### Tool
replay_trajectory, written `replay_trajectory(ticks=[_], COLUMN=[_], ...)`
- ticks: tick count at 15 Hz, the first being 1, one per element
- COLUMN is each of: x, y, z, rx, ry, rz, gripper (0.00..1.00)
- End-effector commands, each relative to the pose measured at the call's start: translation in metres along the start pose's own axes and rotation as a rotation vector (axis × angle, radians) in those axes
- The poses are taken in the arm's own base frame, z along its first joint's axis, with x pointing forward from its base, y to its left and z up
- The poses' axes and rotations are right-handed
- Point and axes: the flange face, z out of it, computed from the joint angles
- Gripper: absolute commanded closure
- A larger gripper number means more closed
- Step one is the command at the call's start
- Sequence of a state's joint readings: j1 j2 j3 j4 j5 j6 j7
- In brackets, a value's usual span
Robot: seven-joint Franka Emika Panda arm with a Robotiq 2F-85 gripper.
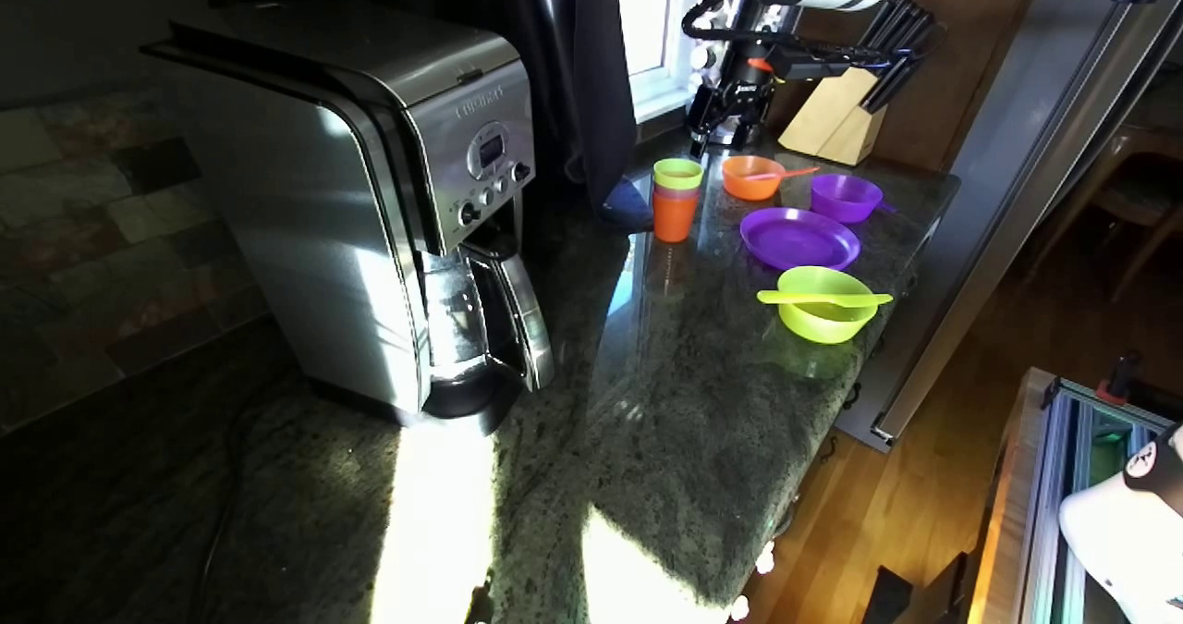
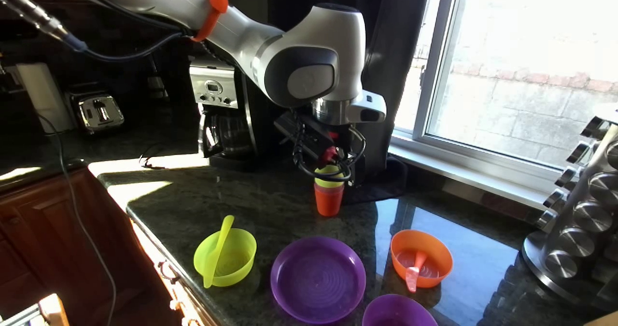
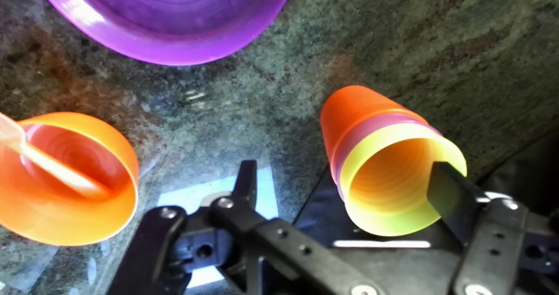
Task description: Unstack the plastic cups and put them on the counter
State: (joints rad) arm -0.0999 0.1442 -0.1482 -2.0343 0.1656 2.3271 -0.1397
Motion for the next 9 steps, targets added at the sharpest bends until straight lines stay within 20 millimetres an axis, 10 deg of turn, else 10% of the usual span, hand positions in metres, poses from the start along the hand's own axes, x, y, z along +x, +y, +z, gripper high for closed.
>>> replay_trajectory(ticks=[1, 9], x=[0.015, 0.028], y=[-0.005, -0.010], z=[0.007, 0.017], rx=[0.000, -0.007], ry=[-0.010, -0.018], rz=[0.019, 0.016], gripper=[0.04, 0.69])
